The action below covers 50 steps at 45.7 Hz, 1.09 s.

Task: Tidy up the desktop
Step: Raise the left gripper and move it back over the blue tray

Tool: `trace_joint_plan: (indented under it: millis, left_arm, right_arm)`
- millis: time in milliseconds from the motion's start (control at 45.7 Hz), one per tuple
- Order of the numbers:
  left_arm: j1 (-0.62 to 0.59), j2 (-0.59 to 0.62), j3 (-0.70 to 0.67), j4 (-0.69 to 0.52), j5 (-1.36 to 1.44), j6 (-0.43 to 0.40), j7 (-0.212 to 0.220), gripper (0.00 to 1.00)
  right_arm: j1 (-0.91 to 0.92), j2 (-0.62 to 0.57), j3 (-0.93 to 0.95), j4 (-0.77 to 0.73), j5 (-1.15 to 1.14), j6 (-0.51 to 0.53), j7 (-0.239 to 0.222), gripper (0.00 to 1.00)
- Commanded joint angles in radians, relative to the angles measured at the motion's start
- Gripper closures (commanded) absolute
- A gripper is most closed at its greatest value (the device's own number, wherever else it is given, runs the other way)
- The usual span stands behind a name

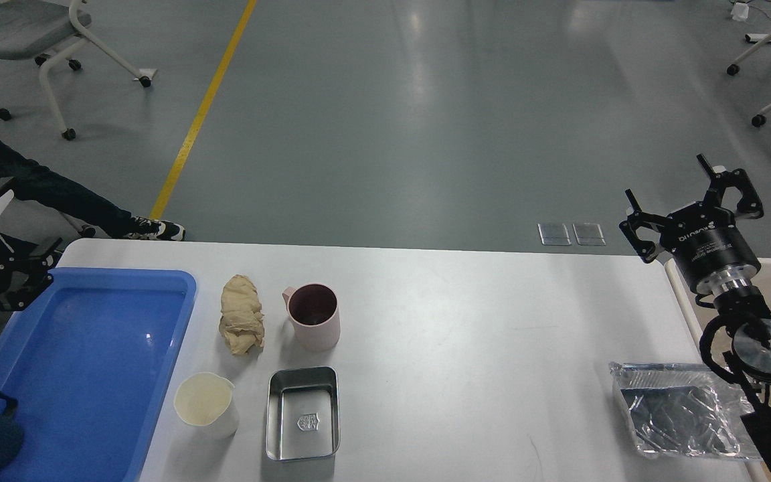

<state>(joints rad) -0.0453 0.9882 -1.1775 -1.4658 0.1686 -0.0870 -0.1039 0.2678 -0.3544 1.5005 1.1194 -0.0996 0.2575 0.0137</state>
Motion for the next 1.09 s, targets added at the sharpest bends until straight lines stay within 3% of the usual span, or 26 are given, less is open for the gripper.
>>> trace_joint_plan:
  millis: [0,109,197,350,590,962,1071]
  left_arm:
    - [-0.001,0.211,0.073,-0.034,0.003,0.001,-0.007,0.04]
    - [0.001,0.355,0.105,-0.048,0.014,0.003,-0.01,0.03]
    - [-0.001,0.449,0.131,-0.059,0.035,0.05,-0.01,0.03]
    - [-0.001,0.543,0.202,-0.125,0.135,0.098,-0.01,0.03]
    - [0.005,0.531,0.246,-0.142,0.193,0.041,-0.023,0.03]
    - [0.013,0.514,0.259,-0.195,0.376,0.035,-0.016,0.03]
    - [-0.004,0.451,0.263,-0.18,0.465,0.042,-0.01,0.03]
  right_arm:
    - [-0.002,0.0,0.0,0.0,-0.002,0.002,0.0,0.0]
    - [-0.002,0.0,0.0,0.0,0.0,0.002,0.0,0.0]
    - [-0.002,0.002,-0.002,0.0,0.0,0.002,0.0,0.0]
    - [-0.001,0.0,-0.003,0.0,-0.002,0.002,0.0,0.0]
    - [-0.002,-0.008,-0.003,0.0,-0.002,0.002,-0.001,0.0]
    - [-0.005,-0.006,-0.003,0.002,-0.017,0.003,-0.001,0.0]
    - [-0.007,-0.006,-0.005,0.0,-0.017,0.003,-0.001,0.0]
